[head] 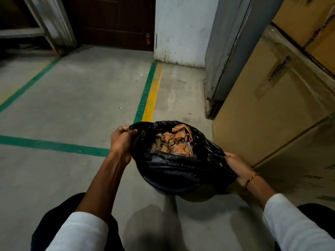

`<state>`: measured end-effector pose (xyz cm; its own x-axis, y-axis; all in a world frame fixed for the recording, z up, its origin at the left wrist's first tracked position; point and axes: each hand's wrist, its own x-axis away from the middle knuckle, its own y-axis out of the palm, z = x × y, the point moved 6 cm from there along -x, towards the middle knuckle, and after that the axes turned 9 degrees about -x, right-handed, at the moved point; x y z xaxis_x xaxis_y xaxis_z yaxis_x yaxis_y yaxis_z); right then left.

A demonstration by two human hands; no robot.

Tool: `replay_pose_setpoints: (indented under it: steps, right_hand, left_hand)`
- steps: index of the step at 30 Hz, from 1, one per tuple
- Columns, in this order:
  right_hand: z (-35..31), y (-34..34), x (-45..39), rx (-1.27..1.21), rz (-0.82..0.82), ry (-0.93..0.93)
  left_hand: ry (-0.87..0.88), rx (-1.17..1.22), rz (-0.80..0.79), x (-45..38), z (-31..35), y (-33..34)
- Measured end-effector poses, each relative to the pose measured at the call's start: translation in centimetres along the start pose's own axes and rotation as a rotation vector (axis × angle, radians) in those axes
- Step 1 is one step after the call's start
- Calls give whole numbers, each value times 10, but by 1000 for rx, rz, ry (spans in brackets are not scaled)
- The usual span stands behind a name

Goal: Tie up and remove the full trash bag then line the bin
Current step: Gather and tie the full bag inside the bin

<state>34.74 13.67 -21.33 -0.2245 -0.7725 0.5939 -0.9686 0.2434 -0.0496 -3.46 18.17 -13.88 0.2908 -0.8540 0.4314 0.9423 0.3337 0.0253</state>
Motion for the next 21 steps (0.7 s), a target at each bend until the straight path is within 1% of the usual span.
replay_pose_setpoints:
  steps: [3,4,6,8,9,10,11,13,15,17,19,21]
  right_hand:
    - [-5,5,-8,-1,2,19]
    - [-14,8,-9,6,13,-6]
    - [-44,17,-8,76,55,-127]
    - [-77,25,-14,234,137,-284]
    - [-91,31,-16,301,162,-332]
    - [-101,37,-22,375,160,-374]
    - [-108,45,-27,409,142,-374]
    - [-106,56,-43,414,79,-275]
    - [-93,65,-54,421,13,-153]
    - [-74,68,-63,407,-13,-32]
    - [-55,76,-63,234,-141,85]
    - [-42,84,-59,82,-292,170]
  left_hand:
    - [48,-18,-30,5,6,0]
    - [43,-17,-47,7,6,2]
    - [10,-27,-57,3,6,3]
    - [-41,-89,18,-8,6,-3]
    - [-52,-132,78,-16,7,-8]
    - [-61,-172,109,-26,7,-12]
    - [-84,-208,112,-35,6,-14]
    - [-151,-282,25,-48,0,-8]
    - [-195,-446,-98,-56,-7,2]
    - [-220,-545,-182,-58,-13,12]
    - [-217,-537,-215,-60,-14,20]
    - [-174,-523,-195,-62,-10,25]
